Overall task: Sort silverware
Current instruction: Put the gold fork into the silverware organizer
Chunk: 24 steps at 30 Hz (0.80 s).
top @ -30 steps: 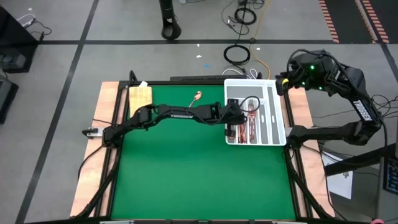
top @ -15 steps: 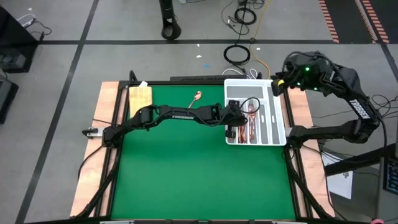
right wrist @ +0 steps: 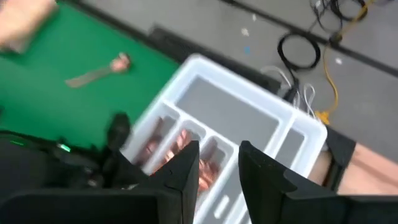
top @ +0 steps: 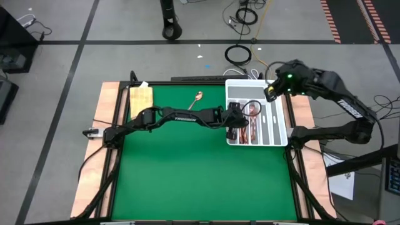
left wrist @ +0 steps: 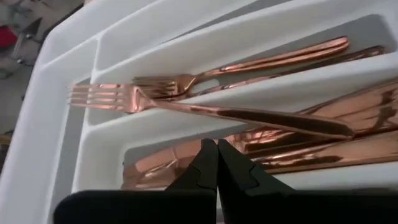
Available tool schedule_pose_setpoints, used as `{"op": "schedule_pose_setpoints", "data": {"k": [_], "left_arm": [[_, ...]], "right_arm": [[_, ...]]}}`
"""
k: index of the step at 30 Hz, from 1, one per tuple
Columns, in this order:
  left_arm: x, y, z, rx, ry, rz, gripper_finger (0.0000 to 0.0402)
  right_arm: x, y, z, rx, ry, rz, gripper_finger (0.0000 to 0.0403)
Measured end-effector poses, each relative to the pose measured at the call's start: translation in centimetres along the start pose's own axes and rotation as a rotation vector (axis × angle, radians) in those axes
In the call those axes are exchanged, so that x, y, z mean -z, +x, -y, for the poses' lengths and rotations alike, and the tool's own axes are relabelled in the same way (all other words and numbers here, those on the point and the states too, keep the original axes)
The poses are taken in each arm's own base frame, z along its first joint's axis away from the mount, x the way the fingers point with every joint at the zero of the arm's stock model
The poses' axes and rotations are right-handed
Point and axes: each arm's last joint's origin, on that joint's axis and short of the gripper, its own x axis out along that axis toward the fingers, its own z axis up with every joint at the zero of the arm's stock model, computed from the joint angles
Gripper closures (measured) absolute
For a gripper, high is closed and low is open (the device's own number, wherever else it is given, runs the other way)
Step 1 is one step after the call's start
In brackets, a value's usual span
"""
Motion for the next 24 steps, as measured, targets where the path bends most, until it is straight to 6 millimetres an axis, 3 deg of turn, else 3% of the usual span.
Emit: {"op": "schedule_pose_setpoints", "data": {"k": [4,9,14,18,24], "left_arm": [[-0.4,-1.4,-0.4,-0.050,0.000,-0.080,0.0401],[-1.4,-6.2,-2.2,0.004,-0.057,-0.170,0.0401],[-2.6,-12.5,-4.7,0.043,-0.100,-0.207,0.0401],[-3.3,-18.1,-7.4,0.020,-0.154,-0.178,0.0401],[-3.7,-27.4,-10.0,0.062,-0.224,-0.085,0.0401]], "right_arm": [[1.3,3.0,-0.4,0.046,-0.045,-0.105,0.0319],[2.9,5.6,-0.6,0.013,-0.116,-0.192,0.0351],[4.3,7.8,-1.2,-0.096,-0.123,-0.263,0.0393],[4.9,10.5,-2.1,-0.176,-0.077,-0.317,0.0400],[4.0,14.6,-4.6,-0.270,-0.066,-0.367,0.0402]]}}
